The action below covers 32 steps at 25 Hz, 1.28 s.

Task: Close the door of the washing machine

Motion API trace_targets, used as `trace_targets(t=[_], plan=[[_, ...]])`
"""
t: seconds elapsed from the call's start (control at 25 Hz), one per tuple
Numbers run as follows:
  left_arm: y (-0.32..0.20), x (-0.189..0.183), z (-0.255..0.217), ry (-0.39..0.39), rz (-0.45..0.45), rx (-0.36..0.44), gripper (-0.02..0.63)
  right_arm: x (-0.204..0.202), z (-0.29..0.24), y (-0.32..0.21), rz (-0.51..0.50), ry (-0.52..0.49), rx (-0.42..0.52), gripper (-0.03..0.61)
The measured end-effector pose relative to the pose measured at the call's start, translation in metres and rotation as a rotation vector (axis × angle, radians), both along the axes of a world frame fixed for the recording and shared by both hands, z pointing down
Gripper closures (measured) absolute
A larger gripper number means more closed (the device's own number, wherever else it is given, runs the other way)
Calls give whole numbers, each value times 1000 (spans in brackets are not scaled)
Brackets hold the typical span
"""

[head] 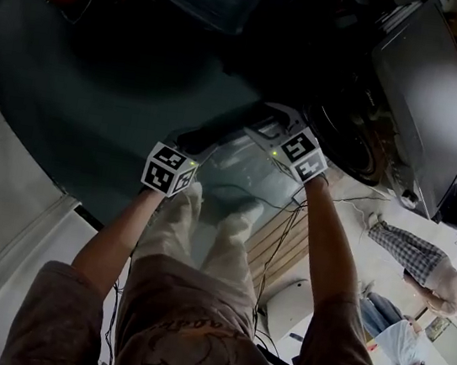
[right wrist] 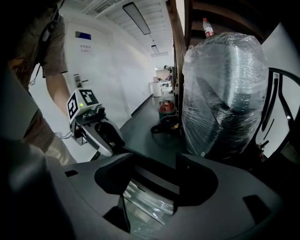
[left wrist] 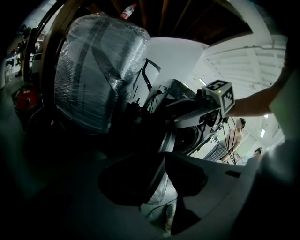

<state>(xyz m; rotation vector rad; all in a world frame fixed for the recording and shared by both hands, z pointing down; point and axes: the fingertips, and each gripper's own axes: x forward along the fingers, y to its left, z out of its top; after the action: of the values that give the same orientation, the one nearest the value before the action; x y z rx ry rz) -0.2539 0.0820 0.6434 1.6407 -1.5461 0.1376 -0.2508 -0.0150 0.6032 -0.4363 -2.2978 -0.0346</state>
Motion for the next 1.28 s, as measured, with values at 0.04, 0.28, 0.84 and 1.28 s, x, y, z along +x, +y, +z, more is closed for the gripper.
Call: trace_targets(t=[0.04,0.28,0.84,1.28], plan=[[1,4,0,-3,3,-4,454,3,-1,1,-10,4,7,336],[5,34,1,-13,14,-57,469,23,-4,3,26,9,47,337],[5,118,-1,21,192,-99,489,113,-38,-32,260,-18,73,353],[-8,175,-1,-17,308,-114,482,229,-38,-53,537,-3,66,368]])
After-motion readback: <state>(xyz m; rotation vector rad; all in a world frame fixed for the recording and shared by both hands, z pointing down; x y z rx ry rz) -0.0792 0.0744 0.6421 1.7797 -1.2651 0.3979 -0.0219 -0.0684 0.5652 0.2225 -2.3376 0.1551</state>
